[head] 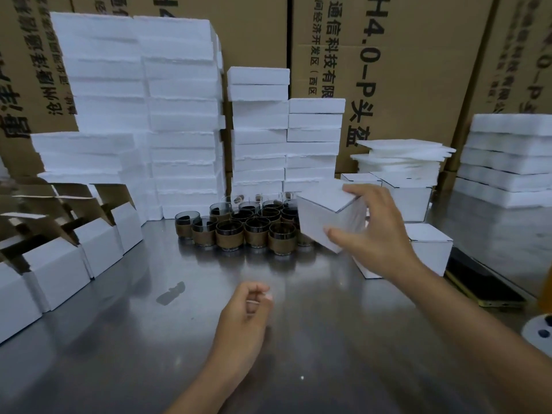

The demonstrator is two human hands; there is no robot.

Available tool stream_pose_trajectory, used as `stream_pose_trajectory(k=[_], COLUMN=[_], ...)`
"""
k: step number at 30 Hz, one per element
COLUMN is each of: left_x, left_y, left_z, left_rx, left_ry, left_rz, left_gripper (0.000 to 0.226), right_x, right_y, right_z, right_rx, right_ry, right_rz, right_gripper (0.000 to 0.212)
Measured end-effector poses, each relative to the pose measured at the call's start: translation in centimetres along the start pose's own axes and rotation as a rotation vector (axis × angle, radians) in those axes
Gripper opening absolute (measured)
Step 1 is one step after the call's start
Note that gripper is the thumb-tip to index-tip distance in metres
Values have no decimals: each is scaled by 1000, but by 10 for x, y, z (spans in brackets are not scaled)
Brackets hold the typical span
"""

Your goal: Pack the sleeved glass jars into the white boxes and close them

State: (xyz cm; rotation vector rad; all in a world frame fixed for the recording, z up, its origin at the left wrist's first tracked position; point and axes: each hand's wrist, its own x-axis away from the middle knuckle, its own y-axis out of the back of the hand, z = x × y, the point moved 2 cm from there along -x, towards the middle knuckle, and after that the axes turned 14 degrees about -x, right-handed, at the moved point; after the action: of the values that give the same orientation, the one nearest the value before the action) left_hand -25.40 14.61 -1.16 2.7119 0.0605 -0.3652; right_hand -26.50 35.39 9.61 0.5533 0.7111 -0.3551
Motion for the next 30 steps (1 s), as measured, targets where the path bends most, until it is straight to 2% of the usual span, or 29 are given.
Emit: stream_pose_trajectory(k=[3, 8, 14, 23, 27, 30], left_x=[-2, -2, -6, -9, -6, -6], left_y=[-2, -5, -9, -10, -10, -9], left_z=[1, 0, 2, 3, 2, 2], left_rx=[-22, 6, 35, 44, 31, 23], left_ry=[-27, -34, -22, -10, -5, -3], left_rz=[-13, -39, -36, -11, -19, -33], left_gripper=[10, 18, 20, 20, 22, 31], right_x=[-37, -74, -83, -80, -78, -80], right_y=[12, 20, 13, 1, -1, 0], right_z=[-16, -52, -86, -113, -117, -104], right_rx=[114, 252, 469, 568, 634, 622], right_ry=[-3, -138, -93, -147, -239, -301], right_rz=[-65, -117, -157, -295, -255, -167], right_gripper=[68, 67, 69, 68, 71, 68])
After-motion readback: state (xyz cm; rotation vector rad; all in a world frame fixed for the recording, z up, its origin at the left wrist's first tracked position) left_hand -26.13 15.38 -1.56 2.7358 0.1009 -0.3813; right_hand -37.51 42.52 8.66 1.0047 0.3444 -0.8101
